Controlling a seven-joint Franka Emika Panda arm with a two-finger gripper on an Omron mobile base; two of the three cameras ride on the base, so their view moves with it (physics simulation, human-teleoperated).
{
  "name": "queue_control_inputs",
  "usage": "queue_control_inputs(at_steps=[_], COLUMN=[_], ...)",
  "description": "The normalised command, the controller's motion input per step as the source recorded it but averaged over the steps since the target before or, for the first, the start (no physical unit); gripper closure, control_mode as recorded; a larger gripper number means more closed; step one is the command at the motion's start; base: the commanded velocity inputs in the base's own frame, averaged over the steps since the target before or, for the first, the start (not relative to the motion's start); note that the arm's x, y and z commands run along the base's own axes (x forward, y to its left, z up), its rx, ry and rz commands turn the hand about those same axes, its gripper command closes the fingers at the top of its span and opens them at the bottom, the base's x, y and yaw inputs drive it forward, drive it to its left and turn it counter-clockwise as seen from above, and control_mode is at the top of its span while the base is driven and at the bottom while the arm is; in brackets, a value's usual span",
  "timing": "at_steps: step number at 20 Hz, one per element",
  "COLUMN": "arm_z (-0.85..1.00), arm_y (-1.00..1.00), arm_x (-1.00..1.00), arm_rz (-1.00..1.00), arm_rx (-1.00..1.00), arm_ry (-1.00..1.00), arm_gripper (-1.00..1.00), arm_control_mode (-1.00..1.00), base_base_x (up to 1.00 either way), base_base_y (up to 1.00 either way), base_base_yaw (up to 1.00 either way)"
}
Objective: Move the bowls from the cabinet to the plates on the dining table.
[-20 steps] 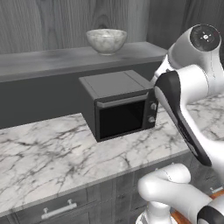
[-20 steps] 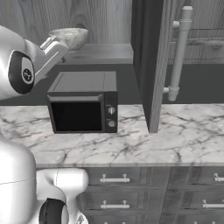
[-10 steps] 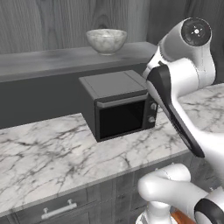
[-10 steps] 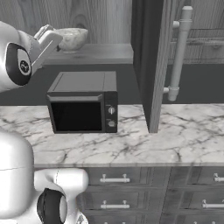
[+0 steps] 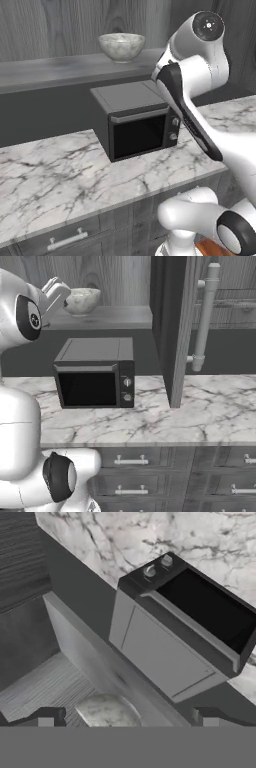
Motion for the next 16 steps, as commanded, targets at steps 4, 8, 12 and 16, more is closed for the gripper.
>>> queue_control_inputs(at_steps=[4,8,12,16], arm_z=[0.04,0.06,0.01,0.0], arm_y=[0.11,0.08,0.04,0.0], arm_x=[0.43,0.42,0.45,0.51], arm_rz=[0.07,0.06,0.07,0.07], arm_rx=[-0.06,-0.06,-0.04,-0.01], arm_ry=[-0.02,-0.02,-0.02,0.0], arm_gripper=[-1.0,-1.0,-1.0,-1.0], arm_control_mode=[-1.0,-1.0,-1.0,-1.0], base_base_x=[0.0,0.0,0.0,0.0], base_base_y=[0.0,0.0,0.0,0.0], base_base_yaw=[0.0,0.0,0.0,0.0])
